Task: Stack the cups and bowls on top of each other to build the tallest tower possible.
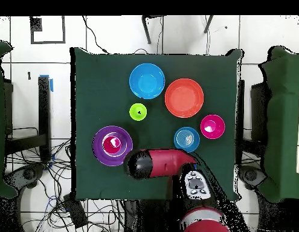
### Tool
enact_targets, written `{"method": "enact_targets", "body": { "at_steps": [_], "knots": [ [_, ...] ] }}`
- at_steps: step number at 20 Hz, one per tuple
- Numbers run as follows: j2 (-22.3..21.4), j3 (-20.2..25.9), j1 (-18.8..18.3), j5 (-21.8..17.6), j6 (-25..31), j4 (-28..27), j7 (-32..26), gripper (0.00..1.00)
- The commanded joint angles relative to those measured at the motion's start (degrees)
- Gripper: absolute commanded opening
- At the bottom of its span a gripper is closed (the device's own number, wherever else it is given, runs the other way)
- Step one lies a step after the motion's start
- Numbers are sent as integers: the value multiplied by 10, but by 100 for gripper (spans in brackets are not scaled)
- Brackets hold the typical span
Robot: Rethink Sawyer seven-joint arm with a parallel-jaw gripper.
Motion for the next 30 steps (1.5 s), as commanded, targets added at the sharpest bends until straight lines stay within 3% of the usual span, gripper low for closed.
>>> {"method": "enact_targets", "body": {
  "at_steps": [1,6,21,30],
  "knots": [
    [-47,-24,26,-18,-34,-51,51,100],
    [-43,-20,23,1,-29,-54,42,100],
    [63,-54,63,21,-166,-72,91,100],
    [62,-55,63,40,-171,-68,71,100]
  ]
}}
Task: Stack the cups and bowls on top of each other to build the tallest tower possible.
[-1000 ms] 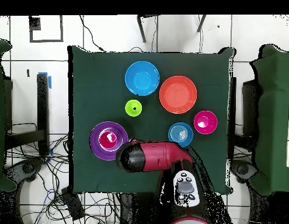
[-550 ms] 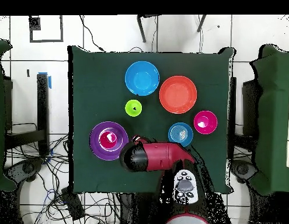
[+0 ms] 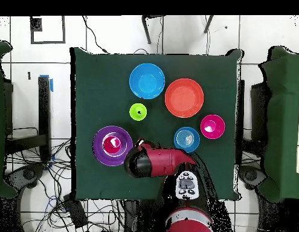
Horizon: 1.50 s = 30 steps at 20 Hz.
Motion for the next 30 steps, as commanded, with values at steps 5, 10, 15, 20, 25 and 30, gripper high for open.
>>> {"method": "enact_targets", "body": {
  "at_steps": [5,10,15,20,25,30],
  "knots": [
    [32,16,15,23,-3,-42,58,100],
    [39,22,7,27,10,-44,52,100],
    [59,47,-10,34,0,-39,54,100],
    [64,46,-4,40,-2,-35,60,100],
    [71,51,-10,41,-1,-35,54,100],
    [75,74,-28,46,10,-27,45,100]
  ]
}}
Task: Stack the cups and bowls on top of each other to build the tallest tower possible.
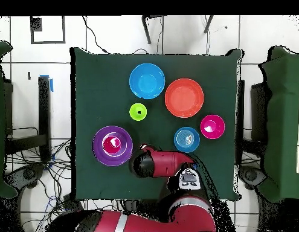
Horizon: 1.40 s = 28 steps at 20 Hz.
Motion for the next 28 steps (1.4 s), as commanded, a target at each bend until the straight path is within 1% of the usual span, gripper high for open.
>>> {"method": "enact_targets", "body": {
  "at_steps": [1,6,8,16,20,28],
  "knots": [
    [25,83,-20,27,12,-24,45,100],
    [33,79,-15,28,9,-27,46,100],
    [36,82,-19,26,10,-29,42,100],
    [1,67,-2,34,51,-19,43,100],
    [-6,62,1,36,58,-16,43,100],
    [-35,50,11,39,84,-4,42,100]
  ]
}}
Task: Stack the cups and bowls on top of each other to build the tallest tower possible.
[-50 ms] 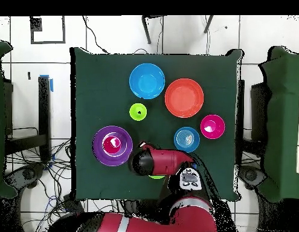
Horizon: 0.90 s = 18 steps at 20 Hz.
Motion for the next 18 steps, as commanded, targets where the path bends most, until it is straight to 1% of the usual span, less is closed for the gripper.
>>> {"method": "enact_targets", "body": {
  "at_steps": [1,10,12,15,18],
  "knots": [
    [-24,39,13,26,75,-3,42,100],
    [-40,38,15,29,89,9,48,100],
    [-28,51,3,35,81,13,49,100],
    [-4,67,-12,41,56,23,51,100],
    [7,62,-7,43,35,30,62,100]
  ]
}}
